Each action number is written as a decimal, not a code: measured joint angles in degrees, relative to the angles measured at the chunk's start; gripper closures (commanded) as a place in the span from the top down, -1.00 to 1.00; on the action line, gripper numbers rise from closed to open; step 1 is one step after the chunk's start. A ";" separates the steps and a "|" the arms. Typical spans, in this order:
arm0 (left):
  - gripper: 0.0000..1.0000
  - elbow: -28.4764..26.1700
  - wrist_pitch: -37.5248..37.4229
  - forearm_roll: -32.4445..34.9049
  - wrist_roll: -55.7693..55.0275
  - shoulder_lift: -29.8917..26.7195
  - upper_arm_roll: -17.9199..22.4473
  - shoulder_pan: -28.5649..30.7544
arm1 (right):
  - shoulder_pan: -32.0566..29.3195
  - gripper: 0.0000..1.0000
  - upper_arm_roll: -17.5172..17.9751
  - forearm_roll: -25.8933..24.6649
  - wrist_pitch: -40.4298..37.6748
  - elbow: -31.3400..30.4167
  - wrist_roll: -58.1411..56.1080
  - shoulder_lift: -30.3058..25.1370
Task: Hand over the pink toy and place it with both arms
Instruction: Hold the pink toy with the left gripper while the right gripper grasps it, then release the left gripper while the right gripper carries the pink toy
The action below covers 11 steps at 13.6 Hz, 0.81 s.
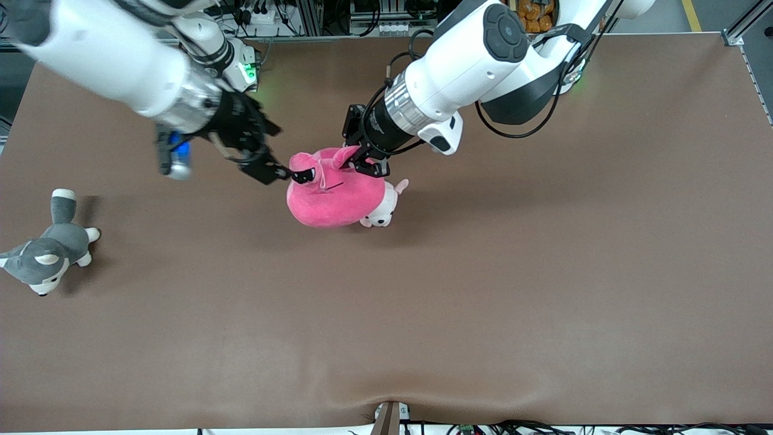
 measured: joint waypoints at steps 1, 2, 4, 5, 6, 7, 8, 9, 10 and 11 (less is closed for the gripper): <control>-1.00 0.00 0.37 0.00 -0.08 0.18 0.10 -0.33 | 1.28 0.27 0.00 -1.89 2.25 0.06 3.25 0.64; -1.00 0.01 0.59 0.00 -0.12 0.32 0.19 -0.59 | 2.26 -0.13 0.02 -4.46 3.01 0.14 4.84 1.01; -1.00 0.04 0.70 0.02 -0.13 0.48 0.29 -0.81 | 4.24 -0.35 0.02 -9.93 3.04 0.20 5.59 1.24; -1.00 0.07 0.71 0.04 -0.13 0.48 0.33 -0.82 | 5.04 -0.35 0.03 -11.49 3.03 0.20 6.06 1.25; -1.00 0.15 0.72 0.04 -0.13 0.49 0.36 -0.82 | 5.45 -0.36 0.02 -12.25 3.03 0.20 6.33 1.25; -1.00 0.21 0.72 0.04 -0.13 0.48 0.39 -0.82 | 5.50 -0.67 -0.05 -12.49 3.02 0.20 6.41 1.25; -1.00 0.25 0.72 0.04 -0.13 0.49 0.40 -0.82 | 5.46 -1.00 -0.28 -12.64 3.00 0.20 6.42 1.24; -1.00 0.27 0.72 0.04 -0.13 0.49 0.40 -0.82 | 5.39 -1.00 -0.51 -12.75 2.95 0.20 6.42 1.25; -1.00 0.30 0.74 0.04 -0.13 0.49 0.42 -0.82 | 5.35 -1.00 -0.67 -12.91 2.92 0.20 6.42 1.25; -1.00 0.32 0.78 0.05 -0.13 0.49 0.43 -0.82 | 5.35 -1.00 -0.74 -13.20 2.88 0.20 6.43 1.25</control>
